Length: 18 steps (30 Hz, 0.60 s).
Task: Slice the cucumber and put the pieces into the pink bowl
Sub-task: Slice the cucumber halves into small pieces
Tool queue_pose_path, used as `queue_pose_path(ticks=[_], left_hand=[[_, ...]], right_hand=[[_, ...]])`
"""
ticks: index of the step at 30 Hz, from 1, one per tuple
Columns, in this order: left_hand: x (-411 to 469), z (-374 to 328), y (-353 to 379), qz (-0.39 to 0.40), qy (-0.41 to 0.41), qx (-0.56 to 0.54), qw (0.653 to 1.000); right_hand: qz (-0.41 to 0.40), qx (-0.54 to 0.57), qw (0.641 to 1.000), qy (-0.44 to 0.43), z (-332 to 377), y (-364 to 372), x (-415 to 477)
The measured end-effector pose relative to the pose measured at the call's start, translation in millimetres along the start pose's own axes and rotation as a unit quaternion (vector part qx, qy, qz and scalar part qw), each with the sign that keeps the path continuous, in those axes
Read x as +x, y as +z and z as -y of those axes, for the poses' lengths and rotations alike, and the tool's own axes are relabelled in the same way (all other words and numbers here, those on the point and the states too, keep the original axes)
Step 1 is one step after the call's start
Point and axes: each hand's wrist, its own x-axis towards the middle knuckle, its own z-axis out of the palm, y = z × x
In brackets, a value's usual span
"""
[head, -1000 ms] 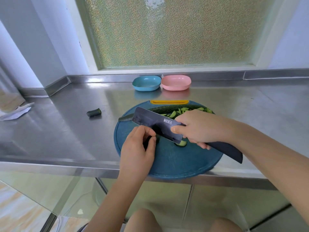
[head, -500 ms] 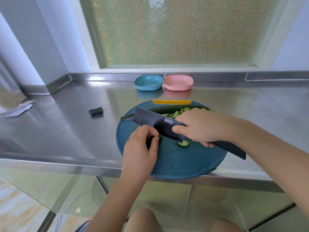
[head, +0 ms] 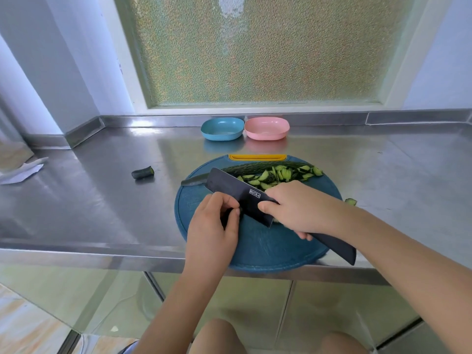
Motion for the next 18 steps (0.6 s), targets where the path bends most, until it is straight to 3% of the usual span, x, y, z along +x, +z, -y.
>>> queue_pose_path(ticks=[18], left_hand=[[-1, 2, 0, -0.005, 0.009, -0.007, 1.0]], right_hand=[[0.001, -0.071, 0.997, -0.027, 5, -22, -4]])
